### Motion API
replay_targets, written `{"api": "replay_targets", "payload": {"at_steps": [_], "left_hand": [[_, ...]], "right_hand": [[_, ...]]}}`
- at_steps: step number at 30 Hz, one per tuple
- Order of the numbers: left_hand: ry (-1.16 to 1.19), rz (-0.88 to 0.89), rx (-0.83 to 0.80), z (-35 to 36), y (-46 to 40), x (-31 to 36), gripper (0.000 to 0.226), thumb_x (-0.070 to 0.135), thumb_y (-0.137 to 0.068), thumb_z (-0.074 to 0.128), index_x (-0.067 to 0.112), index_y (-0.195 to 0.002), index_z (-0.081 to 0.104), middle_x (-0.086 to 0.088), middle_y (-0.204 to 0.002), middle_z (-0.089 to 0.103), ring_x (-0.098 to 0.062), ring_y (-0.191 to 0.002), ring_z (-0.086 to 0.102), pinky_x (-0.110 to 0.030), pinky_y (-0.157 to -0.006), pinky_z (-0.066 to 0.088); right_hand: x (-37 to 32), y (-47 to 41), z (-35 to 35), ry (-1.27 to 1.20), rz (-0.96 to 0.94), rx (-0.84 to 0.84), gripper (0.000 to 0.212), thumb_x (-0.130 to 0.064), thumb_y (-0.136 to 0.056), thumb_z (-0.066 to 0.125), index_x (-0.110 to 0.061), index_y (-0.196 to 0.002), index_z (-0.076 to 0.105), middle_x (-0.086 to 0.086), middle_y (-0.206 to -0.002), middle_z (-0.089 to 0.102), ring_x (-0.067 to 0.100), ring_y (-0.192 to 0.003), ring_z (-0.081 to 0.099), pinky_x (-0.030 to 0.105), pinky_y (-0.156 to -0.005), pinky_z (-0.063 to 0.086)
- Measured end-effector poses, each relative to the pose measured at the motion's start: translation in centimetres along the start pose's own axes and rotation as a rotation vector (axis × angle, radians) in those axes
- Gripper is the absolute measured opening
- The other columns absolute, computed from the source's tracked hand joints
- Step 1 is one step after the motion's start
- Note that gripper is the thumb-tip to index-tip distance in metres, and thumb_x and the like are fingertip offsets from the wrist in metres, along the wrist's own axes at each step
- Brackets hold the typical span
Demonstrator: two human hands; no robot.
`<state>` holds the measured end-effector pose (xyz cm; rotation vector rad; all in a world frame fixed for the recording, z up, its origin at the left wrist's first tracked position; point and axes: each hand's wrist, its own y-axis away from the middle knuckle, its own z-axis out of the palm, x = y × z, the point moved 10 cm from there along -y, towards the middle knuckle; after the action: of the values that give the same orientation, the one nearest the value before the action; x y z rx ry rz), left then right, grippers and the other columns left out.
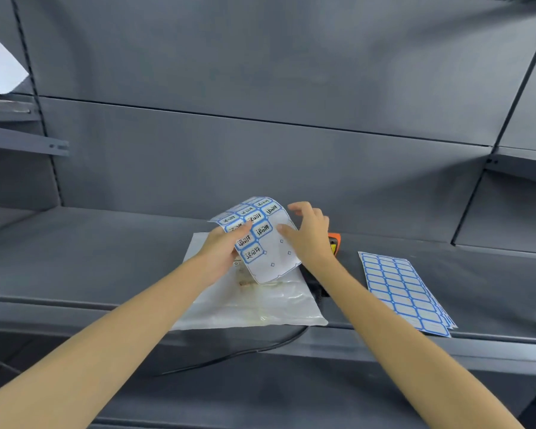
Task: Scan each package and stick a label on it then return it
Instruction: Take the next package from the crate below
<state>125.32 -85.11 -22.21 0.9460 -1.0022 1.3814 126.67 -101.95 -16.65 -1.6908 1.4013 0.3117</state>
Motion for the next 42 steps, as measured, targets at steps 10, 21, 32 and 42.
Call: {"api": "replay_targets", "payload": {"at_steps": [10, 21, 32, 42], "left_hand": [[0.109, 0.006, -0.099, 1.6, 0.4, 0.3, 0.034, 0.015, -0.100, 0.047, 0.012, -0.133, 0.053, -0.010, -0.126, 0.063, -0.023, -0.106, 0.063, -0.037, -0.086, 0.052], [0.104, -0.011, -0.070, 1.2, 0.5, -0.2, 0.037, 0.013, -0.101, 0.043, 0.005, -0.137, 0.048, -0.018, -0.132, 0.058, -0.034, -0.120, 0.056, -0.039, -0.090, 0.050], [0.084, 0.008, 0.027, 0.2, 0.8, 0.1, 0.033, 0.011, -0.099, 0.049, 0.007, -0.131, 0.054, -0.012, -0.125, 0.063, -0.028, -0.110, 0.062, -0.039, -0.087, 0.052], [0.067, 0.065, 0.185, -2.7, 1.0, 1.8, 0.030, 0.011, -0.099, 0.051, 0.006, -0.127, 0.057, -0.011, -0.119, 0.066, -0.029, -0.106, 0.064, -0.042, -0.087, 0.053]], "right_hand": [[-0.2, 2.0, 2.2, -0.207, 0.044, 0.007, 0.037, -0.038, -0.092, 0.060, -0.019, -0.124, 0.063, 0.002, -0.125, 0.058, 0.017, -0.113, 0.046, 0.020, -0.079, 0.035], [-0.4, 2.1, 1.5, -0.353, 0.039, -0.022, 0.020, -0.026, -0.086, 0.072, -0.016, -0.103, 0.073, -0.010, -0.092, 0.070, -0.002, -0.081, 0.062, 0.005, -0.068, 0.044], [-1.5, 1.9, 1.5, -0.246, 0.047, -0.059, 0.006, -0.026, -0.087, 0.068, -0.024, -0.081, 0.065, -0.021, -0.073, 0.062, -0.009, -0.068, 0.056, 0.004, -0.053, 0.036], [-3.1, 2.6, 1.5, -0.399, 0.037, -0.127, 0.004, -0.020, -0.083, 0.069, -0.021, -0.080, 0.067, -0.012, -0.074, 0.067, 0.006, -0.071, 0.060, 0.019, -0.063, 0.044]]}}
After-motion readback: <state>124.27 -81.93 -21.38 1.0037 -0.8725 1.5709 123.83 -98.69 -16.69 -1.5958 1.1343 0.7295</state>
